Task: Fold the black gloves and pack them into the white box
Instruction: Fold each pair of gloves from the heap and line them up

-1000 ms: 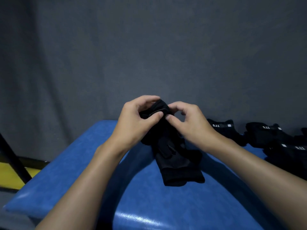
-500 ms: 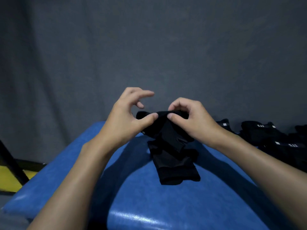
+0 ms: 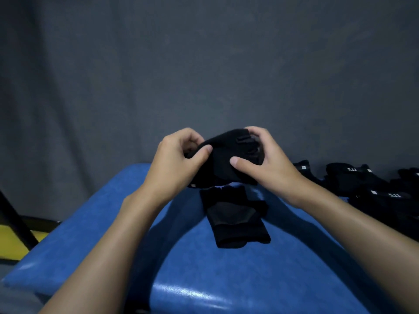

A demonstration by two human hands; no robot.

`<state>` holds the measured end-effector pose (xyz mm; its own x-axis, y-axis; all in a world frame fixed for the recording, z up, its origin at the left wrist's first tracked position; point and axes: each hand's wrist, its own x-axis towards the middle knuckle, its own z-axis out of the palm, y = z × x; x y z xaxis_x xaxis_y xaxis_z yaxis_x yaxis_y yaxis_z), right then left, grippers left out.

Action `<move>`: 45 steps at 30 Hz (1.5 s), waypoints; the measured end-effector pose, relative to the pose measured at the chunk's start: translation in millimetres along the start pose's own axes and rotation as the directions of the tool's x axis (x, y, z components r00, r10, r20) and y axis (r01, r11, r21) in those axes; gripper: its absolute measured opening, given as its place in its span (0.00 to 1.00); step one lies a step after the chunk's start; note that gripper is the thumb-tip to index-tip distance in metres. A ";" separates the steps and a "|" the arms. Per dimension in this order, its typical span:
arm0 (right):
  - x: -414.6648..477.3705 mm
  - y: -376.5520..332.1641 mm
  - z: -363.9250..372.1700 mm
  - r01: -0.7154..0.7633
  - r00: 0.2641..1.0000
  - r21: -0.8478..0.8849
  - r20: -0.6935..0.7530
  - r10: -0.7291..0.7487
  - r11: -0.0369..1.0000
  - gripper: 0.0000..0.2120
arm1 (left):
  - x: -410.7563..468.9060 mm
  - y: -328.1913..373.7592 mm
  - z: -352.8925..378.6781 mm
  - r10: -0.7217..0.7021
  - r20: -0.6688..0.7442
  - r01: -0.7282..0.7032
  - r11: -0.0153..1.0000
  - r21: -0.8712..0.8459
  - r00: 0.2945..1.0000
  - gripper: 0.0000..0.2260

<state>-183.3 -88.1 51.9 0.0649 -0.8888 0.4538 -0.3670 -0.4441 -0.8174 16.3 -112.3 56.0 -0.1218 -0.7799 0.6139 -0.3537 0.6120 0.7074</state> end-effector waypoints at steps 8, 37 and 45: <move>-5.4 5.9 -1.7 -0.079 0.997 0.264 -0.005 0.083 0.961 0.22 | -0.2 4.7 8.5 -0.191 -0.050 0.179 0.966 -0.186 0.980 0.04; -42.2 19.5 -16.7 -0.283 0.953 0.392 0.009 0.304 0.875 0.29 | -42.0 12.2 19.5 -0.485 0.303 0.570 0.732 -0.374 0.821 0.22; -47.0 35.0 -15.1 -0.352 0.932 0.147 -0.041 0.361 0.924 0.20 | -58.6 12.3 24.9 -0.407 0.388 0.415 0.907 0.067 0.827 0.12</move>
<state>-213.3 -60.1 7.4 -0.1102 -0.9837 0.1422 -0.2256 -0.1146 -0.9675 -4.0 -62.3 20.0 -0.3167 -0.9448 0.0837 -0.4333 0.2226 0.8733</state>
